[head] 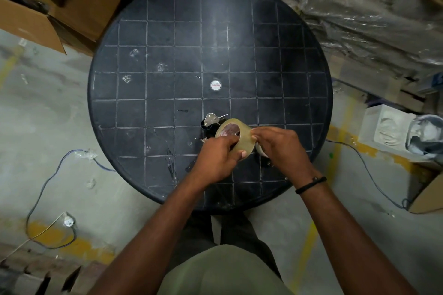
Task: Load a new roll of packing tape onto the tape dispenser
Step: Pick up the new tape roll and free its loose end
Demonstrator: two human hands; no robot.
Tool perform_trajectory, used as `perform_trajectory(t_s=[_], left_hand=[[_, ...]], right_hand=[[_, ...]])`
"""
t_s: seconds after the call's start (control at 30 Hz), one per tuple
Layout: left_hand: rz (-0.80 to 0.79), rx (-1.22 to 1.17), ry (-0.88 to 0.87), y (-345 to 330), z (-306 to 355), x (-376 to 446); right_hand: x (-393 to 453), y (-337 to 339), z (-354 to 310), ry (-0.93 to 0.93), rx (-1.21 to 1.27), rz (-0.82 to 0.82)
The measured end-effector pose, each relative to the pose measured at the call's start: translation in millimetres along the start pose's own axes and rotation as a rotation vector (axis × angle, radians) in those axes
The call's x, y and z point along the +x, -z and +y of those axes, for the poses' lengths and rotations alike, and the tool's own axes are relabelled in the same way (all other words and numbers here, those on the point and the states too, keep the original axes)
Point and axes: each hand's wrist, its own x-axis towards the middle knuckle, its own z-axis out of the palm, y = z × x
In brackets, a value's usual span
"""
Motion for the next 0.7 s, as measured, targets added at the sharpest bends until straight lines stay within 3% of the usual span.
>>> perform_trajectory(t_s=[0.7], left_hand=[[-0.045,-0.104,0.073,6.1,-5.4,-5.4]], right_hand=[[9.5,-11.5,2.1,0.034,0.04,-0.044]])
